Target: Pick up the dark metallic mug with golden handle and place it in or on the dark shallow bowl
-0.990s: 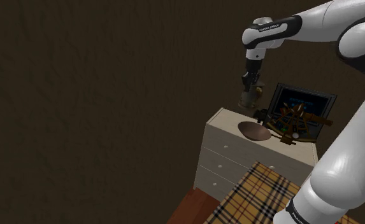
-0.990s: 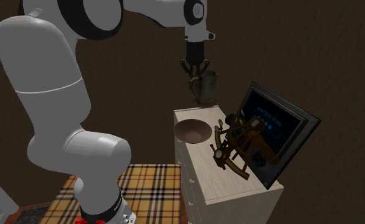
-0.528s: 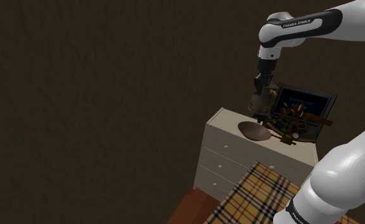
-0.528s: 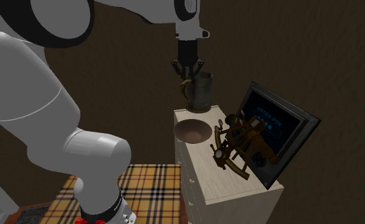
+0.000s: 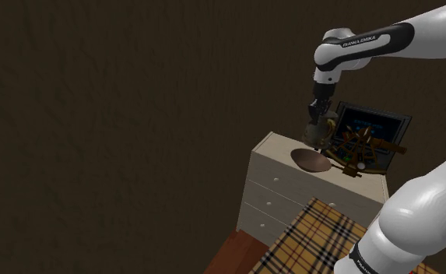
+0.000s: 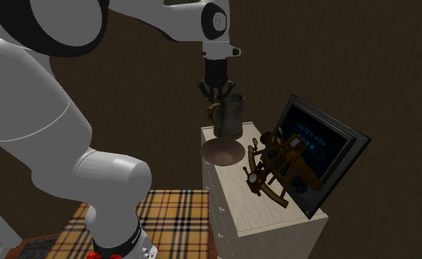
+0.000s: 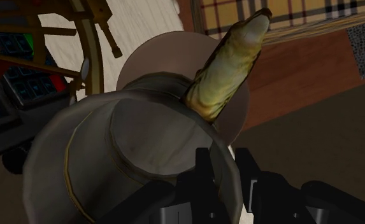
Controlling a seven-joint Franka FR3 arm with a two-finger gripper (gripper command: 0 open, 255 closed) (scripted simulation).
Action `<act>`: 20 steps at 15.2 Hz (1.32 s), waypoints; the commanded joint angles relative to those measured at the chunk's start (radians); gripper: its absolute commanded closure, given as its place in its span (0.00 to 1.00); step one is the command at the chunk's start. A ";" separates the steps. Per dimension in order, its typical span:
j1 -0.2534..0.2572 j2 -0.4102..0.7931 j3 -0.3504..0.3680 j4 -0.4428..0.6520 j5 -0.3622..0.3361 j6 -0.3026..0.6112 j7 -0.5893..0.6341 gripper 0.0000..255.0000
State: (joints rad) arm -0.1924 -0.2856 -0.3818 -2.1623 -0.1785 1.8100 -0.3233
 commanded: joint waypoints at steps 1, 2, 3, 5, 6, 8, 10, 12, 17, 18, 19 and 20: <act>-0.001 0.002 -0.003 -0.025 -0.002 0.029 0.001 1.00; -0.002 0.005 -0.004 -0.036 -0.002 0.042 0.001 1.00; -0.002 0.008 -0.006 -0.047 -0.002 0.056 0.001 1.00; -0.003 0.014 -0.009 -0.068 -0.002 0.084 0.002 1.00; -0.003 0.018 -0.010 -0.079 -0.002 0.097 0.002 1.00; -0.003 0.026 -0.013 -0.099 -0.002 0.125 0.003 1.00; -0.004 0.035 -0.017 -0.118 -0.002 0.153 0.003 1.00; -0.004 0.045 -0.020 -0.136 -0.001 0.181 0.002 1.00; -0.004 0.053 -0.022 -0.149 0.000 0.202 0.002 1.00; -0.004 0.053 -0.022 -0.149 0.000 0.202 0.002 1.00; -0.004 0.053 -0.022 -0.149 0.000 0.202 0.002 1.00; -0.004 0.053 -0.022 -0.149 0.000 0.202 0.002 1.00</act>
State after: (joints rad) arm -0.1964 -0.2325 -0.4039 -2.3118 -0.1786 2.0113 -0.3212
